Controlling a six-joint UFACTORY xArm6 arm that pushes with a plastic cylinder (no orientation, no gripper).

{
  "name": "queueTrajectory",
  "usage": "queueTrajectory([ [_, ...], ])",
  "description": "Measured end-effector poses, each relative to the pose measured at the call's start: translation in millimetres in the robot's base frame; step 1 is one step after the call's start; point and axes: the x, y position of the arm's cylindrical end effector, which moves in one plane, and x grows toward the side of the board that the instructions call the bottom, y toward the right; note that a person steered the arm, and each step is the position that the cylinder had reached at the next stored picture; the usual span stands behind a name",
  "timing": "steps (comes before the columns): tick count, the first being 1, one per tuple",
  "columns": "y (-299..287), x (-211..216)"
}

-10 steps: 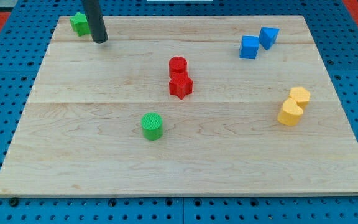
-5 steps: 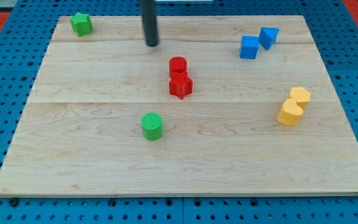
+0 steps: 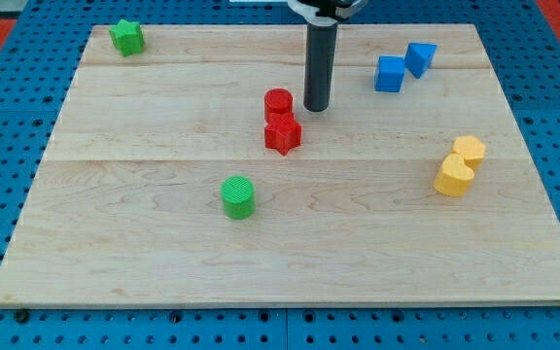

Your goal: Move the green circle towards the left side of the red blocks

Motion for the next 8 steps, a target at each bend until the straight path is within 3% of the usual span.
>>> queueTrajectory([
  [1, 2, 37],
  [2, -13, 47],
  [4, 51, 66],
  [5, 50, 152],
  [6, 0, 189],
  [7, -86, 179],
  [8, -96, 127],
])
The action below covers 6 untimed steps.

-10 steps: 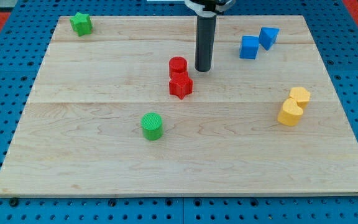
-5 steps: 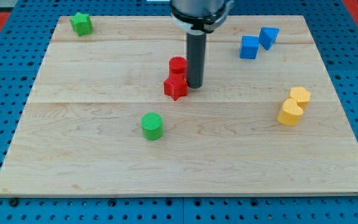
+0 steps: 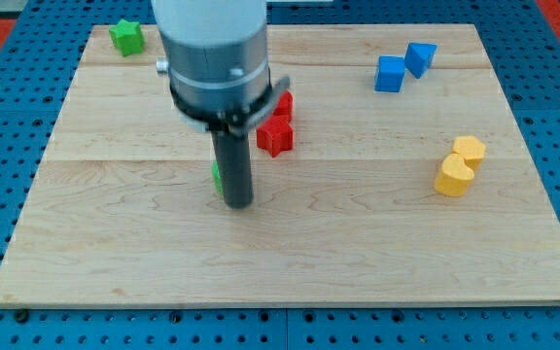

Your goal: Move the green circle towards the left side of the red blocks

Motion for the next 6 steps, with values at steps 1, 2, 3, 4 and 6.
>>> queueTrajectory([
  [1, -16, -12],
  [2, -18, -12],
  [3, -20, -29],
  [4, -24, -57],
  [6, -25, -69],
])
